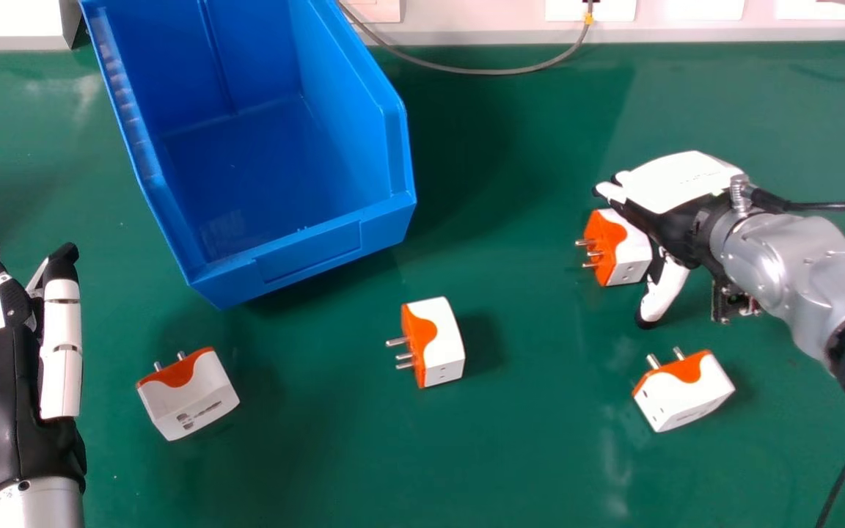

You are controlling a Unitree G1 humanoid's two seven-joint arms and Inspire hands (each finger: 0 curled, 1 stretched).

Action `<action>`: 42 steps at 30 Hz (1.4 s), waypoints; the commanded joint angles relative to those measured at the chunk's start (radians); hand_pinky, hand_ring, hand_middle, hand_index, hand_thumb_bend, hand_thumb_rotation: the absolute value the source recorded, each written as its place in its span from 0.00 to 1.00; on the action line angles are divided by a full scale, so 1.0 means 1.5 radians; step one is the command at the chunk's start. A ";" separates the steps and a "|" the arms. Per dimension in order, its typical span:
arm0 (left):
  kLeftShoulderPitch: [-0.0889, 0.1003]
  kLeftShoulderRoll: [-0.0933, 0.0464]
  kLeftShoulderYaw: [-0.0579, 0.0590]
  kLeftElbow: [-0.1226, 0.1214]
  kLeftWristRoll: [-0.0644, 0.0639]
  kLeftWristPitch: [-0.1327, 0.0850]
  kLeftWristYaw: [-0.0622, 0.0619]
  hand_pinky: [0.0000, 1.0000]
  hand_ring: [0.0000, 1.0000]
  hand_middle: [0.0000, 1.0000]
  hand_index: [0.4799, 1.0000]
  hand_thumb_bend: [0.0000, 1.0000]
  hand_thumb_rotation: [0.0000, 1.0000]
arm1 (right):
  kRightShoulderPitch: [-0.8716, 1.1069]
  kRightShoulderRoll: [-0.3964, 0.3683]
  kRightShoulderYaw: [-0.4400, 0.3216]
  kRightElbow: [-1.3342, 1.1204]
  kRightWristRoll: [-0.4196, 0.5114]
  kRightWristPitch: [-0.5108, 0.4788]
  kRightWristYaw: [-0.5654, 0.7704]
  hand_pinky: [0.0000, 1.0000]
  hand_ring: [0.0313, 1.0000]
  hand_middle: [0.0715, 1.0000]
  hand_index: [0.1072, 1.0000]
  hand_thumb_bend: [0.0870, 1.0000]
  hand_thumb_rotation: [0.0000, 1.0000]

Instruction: Pick all objects and put in blue box

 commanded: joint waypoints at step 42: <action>0.026 -0.015 -0.006 -0.075 0.010 0.029 0.004 0.91 0.93 0.89 0.82 0.43 0.89 | -0.046 0.040 0.014 0.076 0.028 -0.018 -0.054 0.40 0.43 0.58 0.53 0.47 0.08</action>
